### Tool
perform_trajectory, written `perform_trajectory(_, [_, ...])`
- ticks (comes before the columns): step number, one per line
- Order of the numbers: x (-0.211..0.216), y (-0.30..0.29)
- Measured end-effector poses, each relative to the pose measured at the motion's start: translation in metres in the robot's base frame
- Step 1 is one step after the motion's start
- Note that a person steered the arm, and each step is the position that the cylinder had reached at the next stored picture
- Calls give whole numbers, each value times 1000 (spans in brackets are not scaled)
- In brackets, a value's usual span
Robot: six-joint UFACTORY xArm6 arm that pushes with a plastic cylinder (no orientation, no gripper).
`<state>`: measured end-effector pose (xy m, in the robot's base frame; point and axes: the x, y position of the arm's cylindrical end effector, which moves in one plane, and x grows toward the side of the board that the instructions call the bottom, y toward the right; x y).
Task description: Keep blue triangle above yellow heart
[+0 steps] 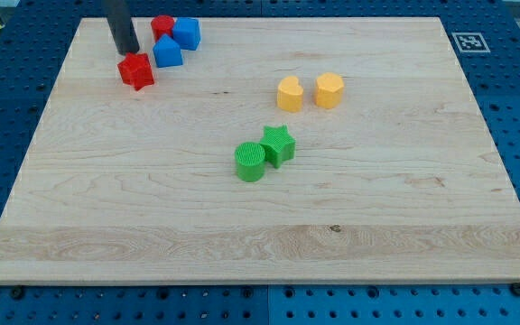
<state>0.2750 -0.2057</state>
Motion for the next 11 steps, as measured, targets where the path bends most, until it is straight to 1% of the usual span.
perform_trajectory(1, [3, 41])
perform_trajectory(2, [1, 117])
perform_trajectory(3, [1, 151])
perform_trajectory(4, [6, 137])
perform_trajectory(5, [9, 152])
perform_trajectory(6, [9, 208])
perform_trajectory(7, [9, 219])
perform_trajectory(8, [15, 187])
perform_trajectory(9, [40, 178])
perform_trajectory(10, [57, 188])
perform_trajectory(11, [53, 249])
